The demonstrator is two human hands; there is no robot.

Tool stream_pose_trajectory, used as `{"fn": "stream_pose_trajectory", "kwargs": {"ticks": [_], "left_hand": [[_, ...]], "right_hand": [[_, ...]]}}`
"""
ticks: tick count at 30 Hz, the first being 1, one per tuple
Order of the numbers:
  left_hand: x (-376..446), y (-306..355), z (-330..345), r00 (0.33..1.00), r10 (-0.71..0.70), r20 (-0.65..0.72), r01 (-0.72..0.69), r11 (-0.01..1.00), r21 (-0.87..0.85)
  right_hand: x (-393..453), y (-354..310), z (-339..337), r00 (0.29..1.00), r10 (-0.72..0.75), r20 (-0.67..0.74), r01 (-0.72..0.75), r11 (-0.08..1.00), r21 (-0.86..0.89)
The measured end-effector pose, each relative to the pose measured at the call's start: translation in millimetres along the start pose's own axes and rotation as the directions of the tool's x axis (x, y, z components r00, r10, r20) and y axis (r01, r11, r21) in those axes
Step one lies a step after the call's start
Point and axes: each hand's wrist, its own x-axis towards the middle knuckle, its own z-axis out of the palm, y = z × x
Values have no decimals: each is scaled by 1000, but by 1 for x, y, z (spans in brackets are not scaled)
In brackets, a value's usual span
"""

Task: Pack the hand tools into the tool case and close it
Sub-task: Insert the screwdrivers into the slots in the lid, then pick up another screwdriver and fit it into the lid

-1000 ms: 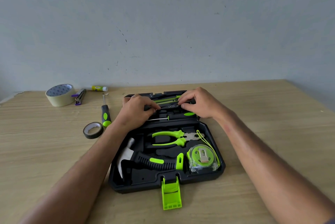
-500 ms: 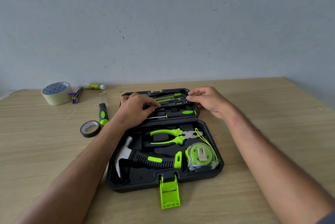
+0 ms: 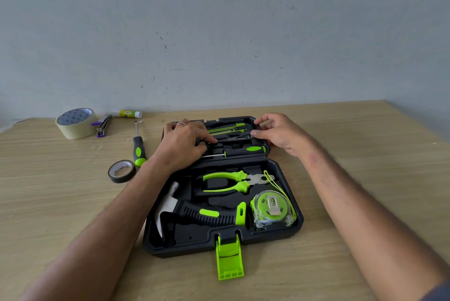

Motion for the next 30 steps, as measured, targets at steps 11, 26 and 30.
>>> {"fn": "stream_pose_trajectory", "kwargs": {"ticks": [11, 26, 30], "left_hand": [[-4, 6, -4, 996, 13, -87, -17, 999, -39], [-85, -87, -63, 811, -586, 4, 582, 806, 110], [-87, -86, -57, 797, -604, 3, 602, 794, 86]], "right_hand": [[-23, -3, 11, 957, -227, -179, 181, 953, -241], [-56, -88, 89, 905, -408, 118, 424, 855, -298], [-59, -99, 114, 889, -425, 168, 456, 849, -266]]}}
